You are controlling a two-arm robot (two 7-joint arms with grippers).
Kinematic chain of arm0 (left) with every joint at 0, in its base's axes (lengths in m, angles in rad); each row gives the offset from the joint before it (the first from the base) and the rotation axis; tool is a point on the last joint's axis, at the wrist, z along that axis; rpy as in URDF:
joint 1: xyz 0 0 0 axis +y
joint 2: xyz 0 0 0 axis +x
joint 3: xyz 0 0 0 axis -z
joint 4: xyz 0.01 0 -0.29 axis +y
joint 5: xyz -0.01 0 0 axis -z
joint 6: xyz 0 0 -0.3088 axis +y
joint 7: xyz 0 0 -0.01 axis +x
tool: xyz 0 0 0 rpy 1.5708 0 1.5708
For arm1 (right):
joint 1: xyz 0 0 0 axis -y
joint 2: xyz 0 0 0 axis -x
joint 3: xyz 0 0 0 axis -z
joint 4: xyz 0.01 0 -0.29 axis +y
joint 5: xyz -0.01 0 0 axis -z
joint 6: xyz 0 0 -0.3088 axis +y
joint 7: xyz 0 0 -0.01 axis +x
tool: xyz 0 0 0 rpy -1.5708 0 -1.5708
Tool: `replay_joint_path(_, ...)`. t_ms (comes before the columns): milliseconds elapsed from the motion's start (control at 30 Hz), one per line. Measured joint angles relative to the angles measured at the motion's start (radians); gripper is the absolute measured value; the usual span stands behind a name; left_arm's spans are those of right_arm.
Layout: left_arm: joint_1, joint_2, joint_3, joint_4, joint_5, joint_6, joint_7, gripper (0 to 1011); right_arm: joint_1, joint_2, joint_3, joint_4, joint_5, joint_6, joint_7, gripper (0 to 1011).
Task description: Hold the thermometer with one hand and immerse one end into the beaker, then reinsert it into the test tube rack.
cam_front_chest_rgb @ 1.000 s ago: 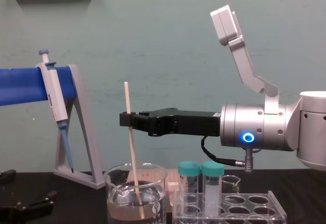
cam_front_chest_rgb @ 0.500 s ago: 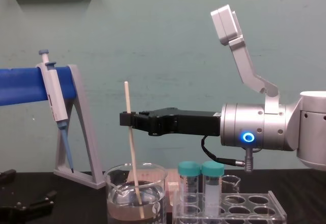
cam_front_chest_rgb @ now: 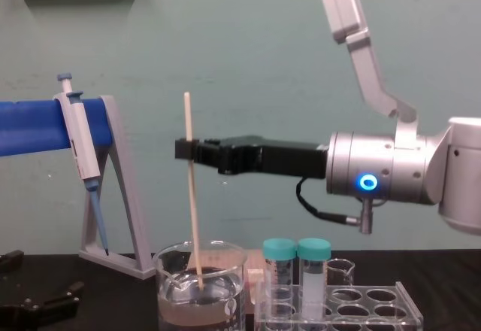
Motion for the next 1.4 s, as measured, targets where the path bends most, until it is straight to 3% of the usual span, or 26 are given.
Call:
replay_joint_path(200, 0.000, 0.000, 0.000, 0.000, 0.000, 0.000, 0.000, 1004, -0.014, 0.035, 0.015, -0.091, 0.015, 0.028, -0.032, 53)
replay_joint_path(500, 0.000, 0.000, 0.000, 0.000, 0.000, 0.000, 0.000, 1003, -0.055, 0.123, 0.064, -0.301, 0.069, 0.088, -0.119, 53)
replay_joint_path(633, 0.000, 0.000, 0.000, 0.000, 0.000, 0.000, 0.000, 1004, -0.071, 0.154, 0.080, -0.362, 0.080, 0.102, -0.153, 52)
replay_joint_path(867, 0.000, 0.000, 0.000, 0.000, 0.000, 0.000, 0.000, 1004, -0.140, 0.251, 0.117, -0.493, 0.087, 0.143, -0.264, 53)
replay_joint_path(1067, 0.000, 0.000, 0.000, 0.000, 0.000, 0.000, 0.000, 1004, -0.227, 0.320, 0.149, -0.563, 0.087, 0.184, -0.368, 53)
replay_joint_path(1400, 0.000, 0.000, 0.000, 0.000, 0.000, 0.000, 0.000, 1004, -0.317, 0.358, 0.192, -0.595, 0.084, 0.195, -0.447, 53)
